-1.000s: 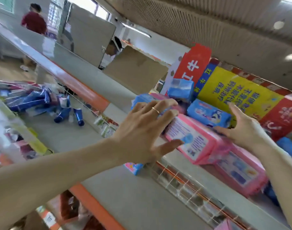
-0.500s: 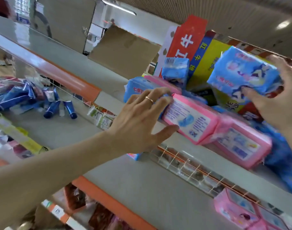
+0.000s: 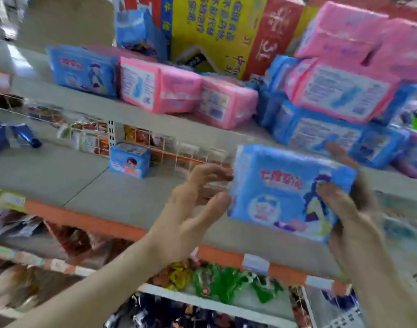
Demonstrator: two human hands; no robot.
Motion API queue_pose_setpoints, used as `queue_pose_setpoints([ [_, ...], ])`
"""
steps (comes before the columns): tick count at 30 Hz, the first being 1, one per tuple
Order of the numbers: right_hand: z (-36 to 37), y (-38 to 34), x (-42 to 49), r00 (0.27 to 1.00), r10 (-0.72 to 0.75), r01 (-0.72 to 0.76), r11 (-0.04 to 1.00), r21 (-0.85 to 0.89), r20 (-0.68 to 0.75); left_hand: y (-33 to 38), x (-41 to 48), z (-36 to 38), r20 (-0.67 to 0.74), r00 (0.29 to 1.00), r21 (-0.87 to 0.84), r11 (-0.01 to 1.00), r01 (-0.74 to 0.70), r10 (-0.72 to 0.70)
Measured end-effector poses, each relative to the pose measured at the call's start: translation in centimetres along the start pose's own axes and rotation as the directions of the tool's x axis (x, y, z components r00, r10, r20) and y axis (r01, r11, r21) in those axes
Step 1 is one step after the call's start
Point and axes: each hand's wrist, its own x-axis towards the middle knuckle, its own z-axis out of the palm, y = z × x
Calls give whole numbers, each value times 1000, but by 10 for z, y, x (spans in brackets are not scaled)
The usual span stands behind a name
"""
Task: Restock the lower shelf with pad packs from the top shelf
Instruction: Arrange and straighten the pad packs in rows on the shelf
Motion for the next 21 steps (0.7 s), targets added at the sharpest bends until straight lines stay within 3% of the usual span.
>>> queue_pose_setpoints([
  [1,-1,-2,-11,1000,-25,25,1000,-11,-1,-7,-9,19,29,994,-114,988,106,-104],
  [3,-23,37,-44,991,134,-135,990,-45,-21,-25,-32,50,-2,949,-210,928,309,-316],
  [7,-61,77,-82,930,361,-367,914,-173,-66,-52,-72,99,-36,769,-316,737,597,-639],
  [11,-83,95,-104,744,667,-654,712,-256,-47,-52,-82,130,22,483,-354,445,822,-875],
  [13,-94,98,-112,654,756,-735,625,-264,-32,-51,-83,138,18,410,-337,381,861,-912],
  [14,-100,98,-116,623,782,-761,602,-243,-16,-52,-84,141,-3,403,-339,380,861,-915],
  [16,-106,95,-121,632,774,-751,621,-223,28,-54,-86,144,-19,409,-334,392,857,-912],
  [21,-100,99,-130,862,506,-496,854,-160,27,-52,-84,145,-93,656,-197,659,725,-749],
])
